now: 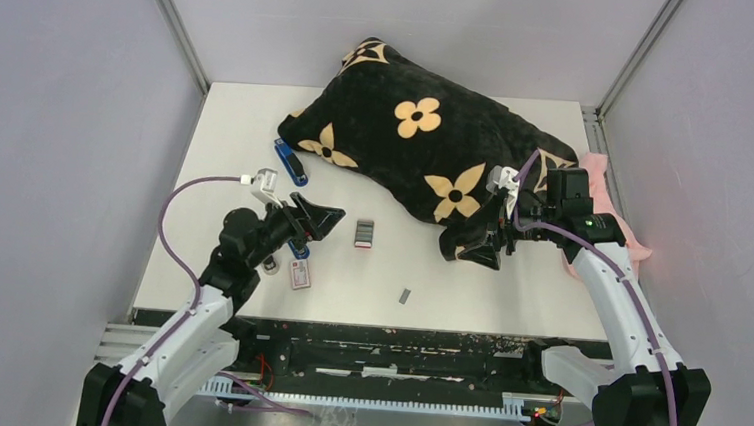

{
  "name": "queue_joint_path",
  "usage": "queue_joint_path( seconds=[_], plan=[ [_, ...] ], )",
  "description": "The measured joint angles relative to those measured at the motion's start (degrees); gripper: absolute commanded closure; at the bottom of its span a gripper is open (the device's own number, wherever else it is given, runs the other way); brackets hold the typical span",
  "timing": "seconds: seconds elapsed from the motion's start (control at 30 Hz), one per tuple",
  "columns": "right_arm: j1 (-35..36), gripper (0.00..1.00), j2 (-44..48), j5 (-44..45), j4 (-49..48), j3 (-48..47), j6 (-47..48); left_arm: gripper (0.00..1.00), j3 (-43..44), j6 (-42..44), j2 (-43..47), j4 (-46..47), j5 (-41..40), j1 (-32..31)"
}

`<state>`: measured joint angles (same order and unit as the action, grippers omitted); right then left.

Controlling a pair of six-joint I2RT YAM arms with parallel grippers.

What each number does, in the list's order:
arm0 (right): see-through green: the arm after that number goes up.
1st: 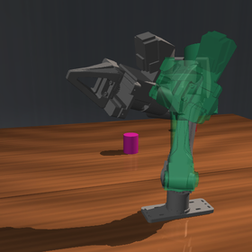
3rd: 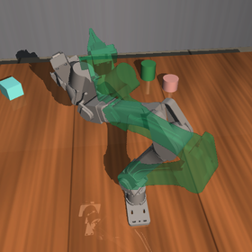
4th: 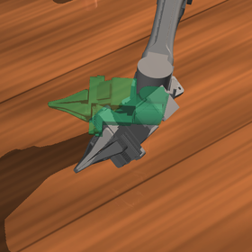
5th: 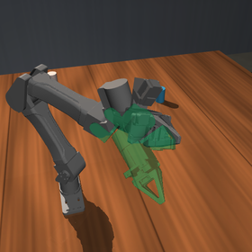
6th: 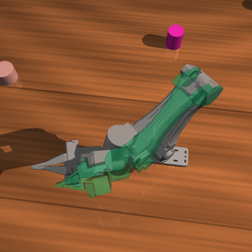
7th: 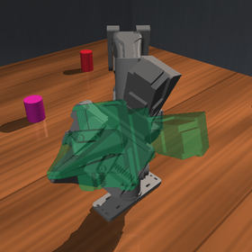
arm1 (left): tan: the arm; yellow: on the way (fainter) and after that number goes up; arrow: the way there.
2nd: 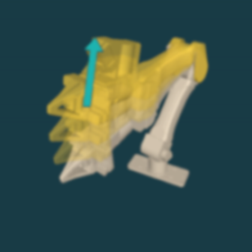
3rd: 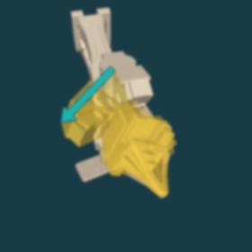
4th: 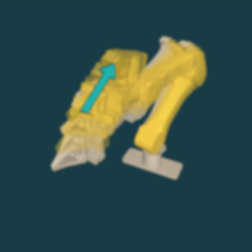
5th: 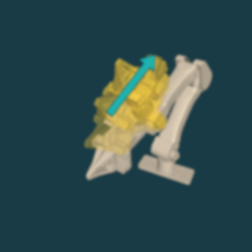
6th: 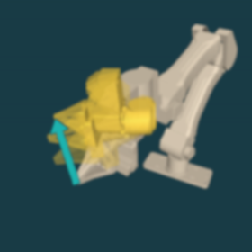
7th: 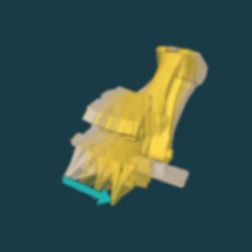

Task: Unload the staples from the stapler
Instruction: Pick up the stapler from the center of the board.

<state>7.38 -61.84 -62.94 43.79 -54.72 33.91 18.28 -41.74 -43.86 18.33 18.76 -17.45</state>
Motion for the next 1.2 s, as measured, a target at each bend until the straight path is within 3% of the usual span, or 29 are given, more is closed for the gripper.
queue_joint_path(
  seconds=[0.63, 0.9, 1.2],
  plan=[
    [0.0, 0.11, 0.1, 0.0, 0.0, 0.2, 0.0, 0.00, -1.4, -2.2, 5.0, -3.0, -3.6, 0.0],
    [0.0, 0.11, 0.3, -0.3, 0.0, 0.2, 0.0, 0.00, 1.8, -1.5, 6.1, -15.7, -11.5, -0.1],
    [0.0, 0.11, 0.3, -0.5, 0.0, 0.2, 0.0, 0.01, 5.0, -0.7, 7.4, -23.8, -17.3, -0.2]
  ],
)
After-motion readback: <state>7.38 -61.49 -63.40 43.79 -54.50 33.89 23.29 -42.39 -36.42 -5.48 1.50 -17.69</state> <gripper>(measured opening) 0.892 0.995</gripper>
